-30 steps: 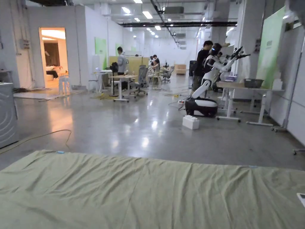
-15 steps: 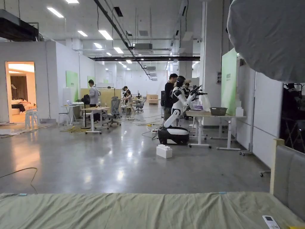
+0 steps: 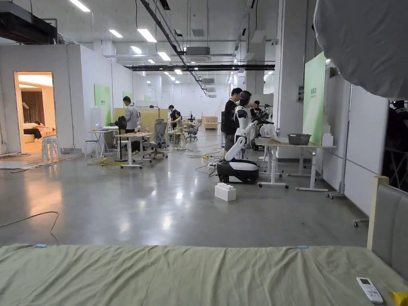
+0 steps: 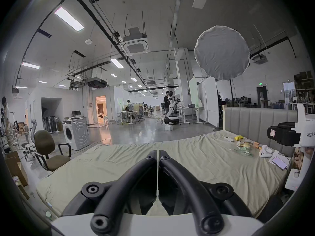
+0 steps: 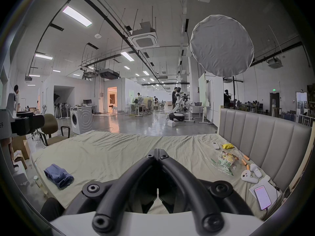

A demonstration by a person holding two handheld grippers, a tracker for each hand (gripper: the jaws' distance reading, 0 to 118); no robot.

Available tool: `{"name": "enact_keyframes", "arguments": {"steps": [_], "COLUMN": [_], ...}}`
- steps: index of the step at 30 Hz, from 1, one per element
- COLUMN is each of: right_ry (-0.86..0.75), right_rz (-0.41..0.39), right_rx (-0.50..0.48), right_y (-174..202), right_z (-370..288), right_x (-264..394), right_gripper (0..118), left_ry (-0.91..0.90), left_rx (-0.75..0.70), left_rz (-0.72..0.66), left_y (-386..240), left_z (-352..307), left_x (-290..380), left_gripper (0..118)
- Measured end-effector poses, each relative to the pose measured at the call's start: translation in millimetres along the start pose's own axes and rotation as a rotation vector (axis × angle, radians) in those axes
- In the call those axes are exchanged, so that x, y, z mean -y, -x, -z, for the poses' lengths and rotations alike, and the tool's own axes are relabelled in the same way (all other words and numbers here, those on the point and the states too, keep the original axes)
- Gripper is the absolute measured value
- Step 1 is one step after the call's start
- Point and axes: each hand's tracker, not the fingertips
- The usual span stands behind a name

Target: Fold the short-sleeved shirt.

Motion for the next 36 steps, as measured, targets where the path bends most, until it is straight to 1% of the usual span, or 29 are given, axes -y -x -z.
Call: {"name": "enact_keyframes", "arguments": {"steps": [3,6,10,15,17,24,25,27,31,34,36], "right_ry": [-0.023,-0.016,-0.017,-0.022,-0.023,-0.016,-0.023,-0.012,-0.012,-0.007,-0.011], "right_rz": [-0.014,0.011,0.009,0.024,0.025,-0.011,-0.01,0.026,0.021,0.018,0.027], "right_rx": [-0.007,-0.01,-0.016,-0.024,-0.024,-0.014,-0.018,-0.031,-0.035,-0.038,-0.042], "right_y": [0.7,-2.3,-2.1,-0.8,-0.1,3.9,3.5,2.6,2.7,3.8,3.9], "right_z": [-4.3,-5.8,-6.9,-6.3,-6.5,-7.9,-8.1,-7.3,-6.1,-5.7,-5.9], "right_x": [-6.3,-4.5,-4.8,-6.8,-6.9,-7.6,-7.9,-7.1,-7.5,-7.6,-8.1], "right_gripper": [0,0,0,0,0,0,0,0,0,0,0], "left_ry": [0.001,0.004,0.001,0.001,-0.001,-0.001,0.001,0.001,0.001,-0.007,-0.006], "left_rx": [0.003,0.022,0.023,0.004,0.012,0.03,0.033,0.032,0.014,0.029,0.029], "left_rz": [0.011,-0.017,-0.022,0.043,0.033,-0.007,-0.014,-0.021,-0.034,-0.082,-0.076], "left_y": [-0.7,0.8,1.8,-6.1,-6.8,-3.5,-2.6,-1.2,1.6,4.8,4.2], "left_z": [0.5,1.5,0.9,1.8,2.1,2.5,2.4,2.2,1.3,-1.0,-1.1], "left_x": [-0.1,-1.0,-1.1,-2.5,-3.5,-5.5,-5.3,-4.0,-1.3,0.7,0.8], "left_gripper": [1,1,1,1,1,1,1,1,1,1,1]}}
